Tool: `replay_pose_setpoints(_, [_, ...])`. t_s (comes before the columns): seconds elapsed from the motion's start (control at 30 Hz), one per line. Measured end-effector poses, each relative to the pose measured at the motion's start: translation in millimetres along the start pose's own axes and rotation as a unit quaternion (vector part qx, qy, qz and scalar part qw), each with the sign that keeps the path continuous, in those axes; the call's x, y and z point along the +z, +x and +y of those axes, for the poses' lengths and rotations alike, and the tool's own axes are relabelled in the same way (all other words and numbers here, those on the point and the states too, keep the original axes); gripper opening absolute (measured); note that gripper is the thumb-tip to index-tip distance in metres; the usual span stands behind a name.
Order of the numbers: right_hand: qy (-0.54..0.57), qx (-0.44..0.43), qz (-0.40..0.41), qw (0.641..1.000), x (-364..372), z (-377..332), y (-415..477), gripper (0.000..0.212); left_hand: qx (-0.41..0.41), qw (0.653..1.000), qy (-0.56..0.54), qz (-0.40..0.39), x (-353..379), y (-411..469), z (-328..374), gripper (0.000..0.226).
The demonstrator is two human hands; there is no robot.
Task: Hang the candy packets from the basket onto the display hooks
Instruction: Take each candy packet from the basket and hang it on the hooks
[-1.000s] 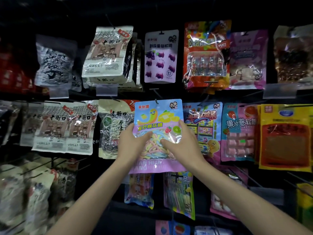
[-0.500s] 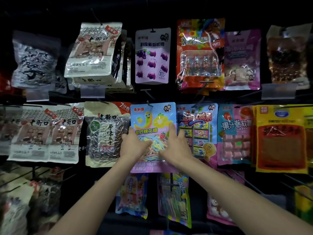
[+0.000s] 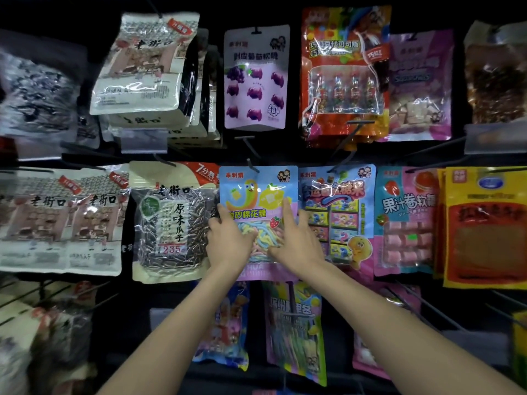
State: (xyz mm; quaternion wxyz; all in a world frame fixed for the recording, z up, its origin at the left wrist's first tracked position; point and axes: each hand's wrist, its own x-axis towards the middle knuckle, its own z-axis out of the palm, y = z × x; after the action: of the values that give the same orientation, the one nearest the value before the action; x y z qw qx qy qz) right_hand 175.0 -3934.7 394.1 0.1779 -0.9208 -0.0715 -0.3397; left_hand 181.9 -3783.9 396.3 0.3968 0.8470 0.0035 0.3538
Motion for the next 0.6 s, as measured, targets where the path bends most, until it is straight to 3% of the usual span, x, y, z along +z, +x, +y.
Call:
replay_pose_setpoints(0.13, [0.002, -0.001, 0.0, 1.0, -0.1, 0.3, -1.3, 0.124, 0.031, 0.999, 0.017, 0.005, -0.7, -7.8, -2.5, 0.105])
replay_pose_setpoints(0.23, [-0.003, -0.007, 0.008, 1.0, 0.8, -0.5, -6.1, 0.124, 0.083, 0.992, 0.095, 0.01, -2.8, -18.9, -5.6, 0.096])
replay_pose_setpoints(0.47, [-0.018, -0.01, 0.021, 1.0, 0.1, -4.9, -14.7, 0.125, 0.189, 0.955, 0.229, -0.007, -0.8, -30.7, -15.3, 0.11])
replay_pose_setpoints(0.6, [-0.022, -0.02, 0.013, 0.999, -2.7, -5.5, -17.6, 0.125, 0.2, 0.943, 0.264, -0.015, -1.2, -32.9, -14.8, 0.113])
